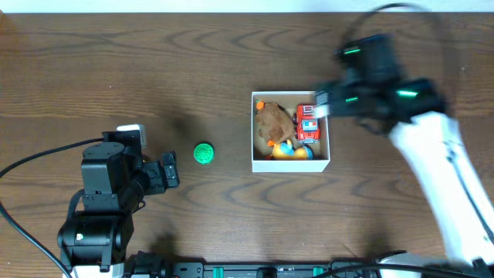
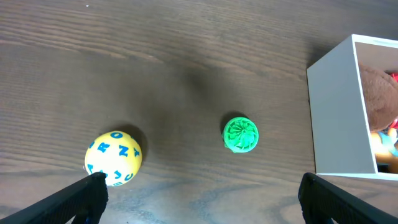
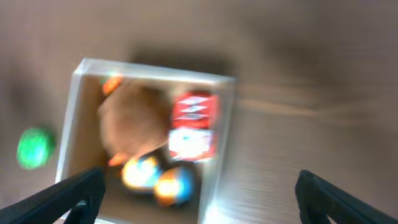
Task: Pack container
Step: 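Withdraw the right gripper to the right side, then reach the left gripper to the yellow letter ball and grasp it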
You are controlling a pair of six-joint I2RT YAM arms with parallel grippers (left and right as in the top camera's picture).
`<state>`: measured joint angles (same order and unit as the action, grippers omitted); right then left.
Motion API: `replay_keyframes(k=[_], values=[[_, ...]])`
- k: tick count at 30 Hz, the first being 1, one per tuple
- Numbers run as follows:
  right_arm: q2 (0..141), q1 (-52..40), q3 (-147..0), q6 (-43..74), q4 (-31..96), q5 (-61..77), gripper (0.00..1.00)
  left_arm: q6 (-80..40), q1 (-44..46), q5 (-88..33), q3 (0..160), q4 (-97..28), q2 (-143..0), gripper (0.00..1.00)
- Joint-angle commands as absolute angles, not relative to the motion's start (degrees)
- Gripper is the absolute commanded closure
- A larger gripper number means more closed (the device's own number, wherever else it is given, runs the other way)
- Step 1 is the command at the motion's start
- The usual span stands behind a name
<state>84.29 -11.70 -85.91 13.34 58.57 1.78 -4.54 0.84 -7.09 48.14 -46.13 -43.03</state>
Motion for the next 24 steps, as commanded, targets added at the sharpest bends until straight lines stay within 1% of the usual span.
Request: replay_keyframes(k=[1, 5, 10, 14, 16, 20, 24], values=[[83.2, -1.8, -86.0, 15.9, 61.1, 3.4, 0.01, -5.0, 0.6, -6.4, 49.3, -46.2, -43.0, 0.02], [83.7, 7.6, -82.9, 14.5, 63.2, 4.7, 0.01, -5.0, 0.6, -6.0, 49.3, -46.0, -43.0, 0.02], [83.8, 14.0, -73.8, 14.6, 60.6, 4.8, 0.01, -11.9, -0.5, 4.4, 49.6, -46.7, -43.1, 0.02], [83.8, 14.9, -66.2, 14.8, 57.6, 5.9, 0.01, -13.9, -5.0, 4.6, 53.3, -48.9, -45.9, 0.02], [83.9, 14.9, -63.8, 14.8, 56.2, 7.9, 0.01, -14.3, -8.3, 4.5, 57.1, -51.6, -49.6, 0.02], [83.9, 14.9, -61.5, 14.8, 54.8, 9.5, 0.01, -14.2, -13.5, 2.3, 63.2, -56.2, -60.2, 0.02], [83.9, 14.9, -61.5, 14.8, 54.8, 9.5, 0.01, -14.3, -15.1, -1.1, 63.4, -56.0, -69.3, 0.02]])
